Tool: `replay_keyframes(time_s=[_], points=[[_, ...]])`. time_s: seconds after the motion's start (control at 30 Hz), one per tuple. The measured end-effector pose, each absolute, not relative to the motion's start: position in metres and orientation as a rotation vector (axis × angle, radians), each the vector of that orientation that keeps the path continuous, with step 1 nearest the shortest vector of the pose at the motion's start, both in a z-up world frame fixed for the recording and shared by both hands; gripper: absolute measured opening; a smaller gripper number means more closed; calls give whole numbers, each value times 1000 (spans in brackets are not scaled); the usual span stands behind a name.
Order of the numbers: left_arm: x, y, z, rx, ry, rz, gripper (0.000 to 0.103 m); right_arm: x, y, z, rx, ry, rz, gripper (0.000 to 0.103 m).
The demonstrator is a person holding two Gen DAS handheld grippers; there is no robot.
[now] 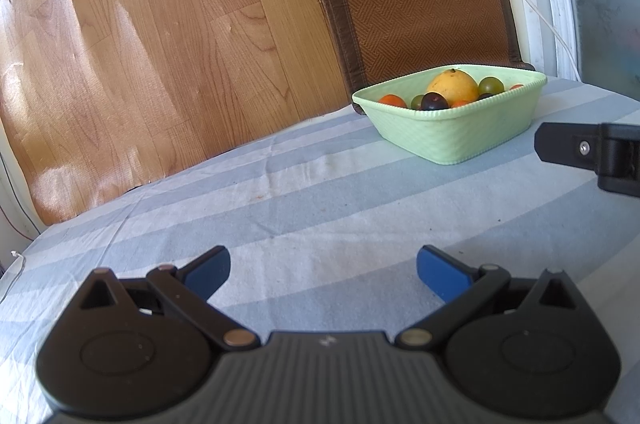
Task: Organize fruits
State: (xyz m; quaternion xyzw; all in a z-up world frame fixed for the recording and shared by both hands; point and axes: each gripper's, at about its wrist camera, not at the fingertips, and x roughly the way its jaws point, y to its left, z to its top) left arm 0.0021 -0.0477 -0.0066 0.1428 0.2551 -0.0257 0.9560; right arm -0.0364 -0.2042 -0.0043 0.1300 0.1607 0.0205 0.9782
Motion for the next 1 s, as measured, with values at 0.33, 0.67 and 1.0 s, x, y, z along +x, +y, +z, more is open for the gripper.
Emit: replay_keyframes(time_s=[0.33, 0.67, 1.0], points=[[2, -47, -7, 291, 518, -53, 103, -36, -204, -4, 263, 323, 42, 84], [2, -47, -8, 292, 516, -53, 103, -37, -204, -4, 266, 319, 38, 84], [3, -44, -7, 284, 524, -24, 103, -37, -202, -3, 270, 314, 40, 85]])
